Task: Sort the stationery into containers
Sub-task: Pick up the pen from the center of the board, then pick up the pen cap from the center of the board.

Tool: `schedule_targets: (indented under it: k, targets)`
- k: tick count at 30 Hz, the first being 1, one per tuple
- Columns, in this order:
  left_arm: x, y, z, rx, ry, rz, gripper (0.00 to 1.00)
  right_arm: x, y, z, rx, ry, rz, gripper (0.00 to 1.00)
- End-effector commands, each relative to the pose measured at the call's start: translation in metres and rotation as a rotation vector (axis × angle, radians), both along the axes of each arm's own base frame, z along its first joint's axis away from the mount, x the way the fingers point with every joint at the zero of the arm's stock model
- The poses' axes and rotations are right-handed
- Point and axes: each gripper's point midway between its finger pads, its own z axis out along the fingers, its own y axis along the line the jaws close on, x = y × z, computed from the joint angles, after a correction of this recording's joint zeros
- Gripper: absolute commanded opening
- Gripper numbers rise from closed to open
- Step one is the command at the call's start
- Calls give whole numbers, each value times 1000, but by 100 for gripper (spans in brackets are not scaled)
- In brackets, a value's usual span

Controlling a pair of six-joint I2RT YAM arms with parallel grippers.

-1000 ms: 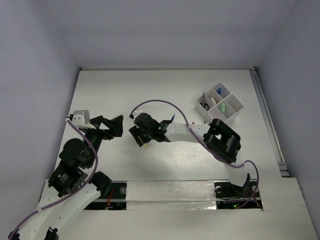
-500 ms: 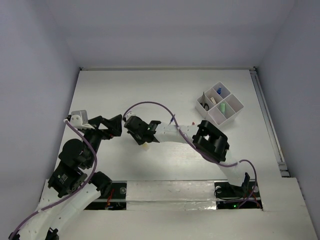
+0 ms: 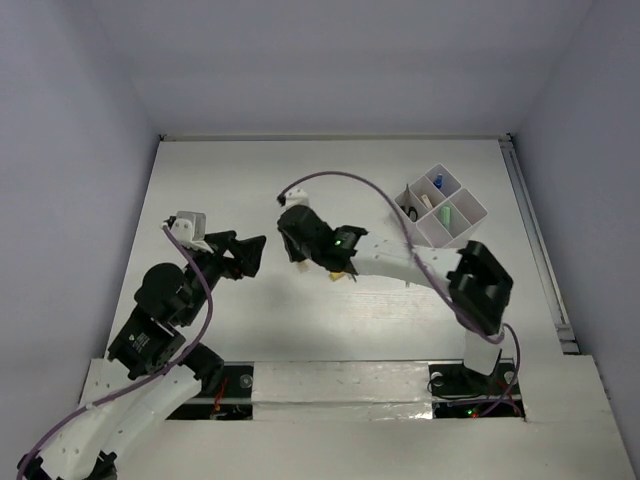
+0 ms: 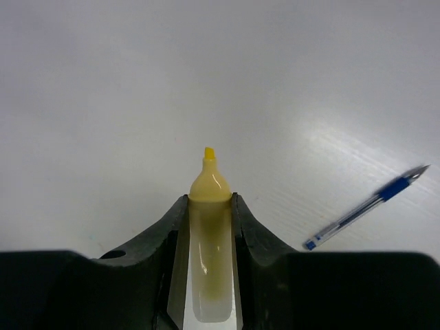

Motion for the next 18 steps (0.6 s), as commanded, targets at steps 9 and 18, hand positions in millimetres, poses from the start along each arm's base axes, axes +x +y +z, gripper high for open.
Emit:
schedule_targets:
  k: [9, 18]
  targets:
    - [1, -56, -17, 57, 37, -270, 65, 16, -12, 187, 613, -279, -155, 0]
    - [10, -57, -24, 75, 62, -263, 58, -16, 0, 217, 771, -305, -87, 0]
